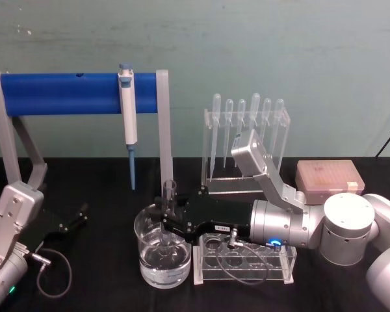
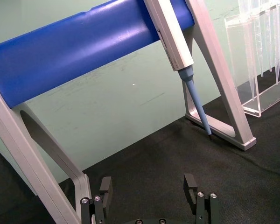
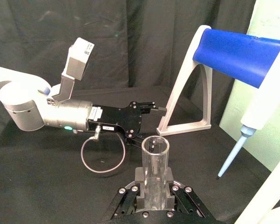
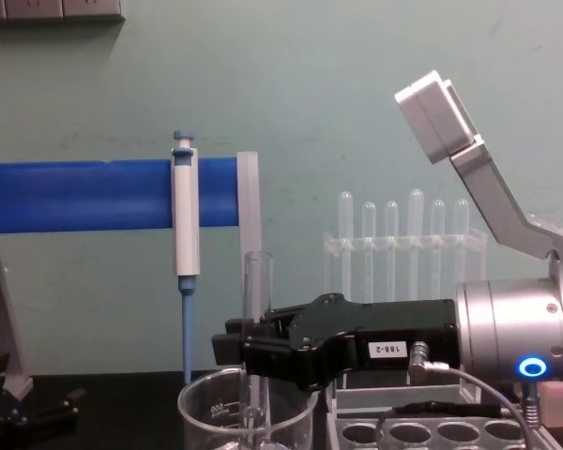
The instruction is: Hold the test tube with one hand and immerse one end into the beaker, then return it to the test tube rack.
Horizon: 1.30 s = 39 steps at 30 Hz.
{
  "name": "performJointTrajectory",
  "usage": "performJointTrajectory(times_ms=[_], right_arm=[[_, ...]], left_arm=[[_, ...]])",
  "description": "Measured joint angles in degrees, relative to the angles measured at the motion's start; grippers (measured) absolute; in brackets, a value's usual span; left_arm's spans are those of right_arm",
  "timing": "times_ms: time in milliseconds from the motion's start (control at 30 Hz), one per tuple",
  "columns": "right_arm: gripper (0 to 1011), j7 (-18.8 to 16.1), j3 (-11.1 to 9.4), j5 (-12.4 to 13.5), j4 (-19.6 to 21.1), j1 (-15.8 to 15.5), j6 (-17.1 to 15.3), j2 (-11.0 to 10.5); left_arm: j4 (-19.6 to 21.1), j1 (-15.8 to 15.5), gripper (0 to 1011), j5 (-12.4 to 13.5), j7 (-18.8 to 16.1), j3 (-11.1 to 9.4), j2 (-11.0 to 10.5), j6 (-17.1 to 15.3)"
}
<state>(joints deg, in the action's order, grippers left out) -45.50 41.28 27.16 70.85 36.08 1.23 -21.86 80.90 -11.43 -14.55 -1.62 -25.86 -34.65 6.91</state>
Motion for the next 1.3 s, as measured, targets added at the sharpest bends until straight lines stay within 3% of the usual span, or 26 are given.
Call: performJointTrajectory(times_ms=[1300], right_arm=[[225,0.00,0.00,0.00,0.00,0.00,0.00,0.00]], left_arm=[[0.00,0.00,1000,0.00,0.00,0.00,0.00,0.00]])
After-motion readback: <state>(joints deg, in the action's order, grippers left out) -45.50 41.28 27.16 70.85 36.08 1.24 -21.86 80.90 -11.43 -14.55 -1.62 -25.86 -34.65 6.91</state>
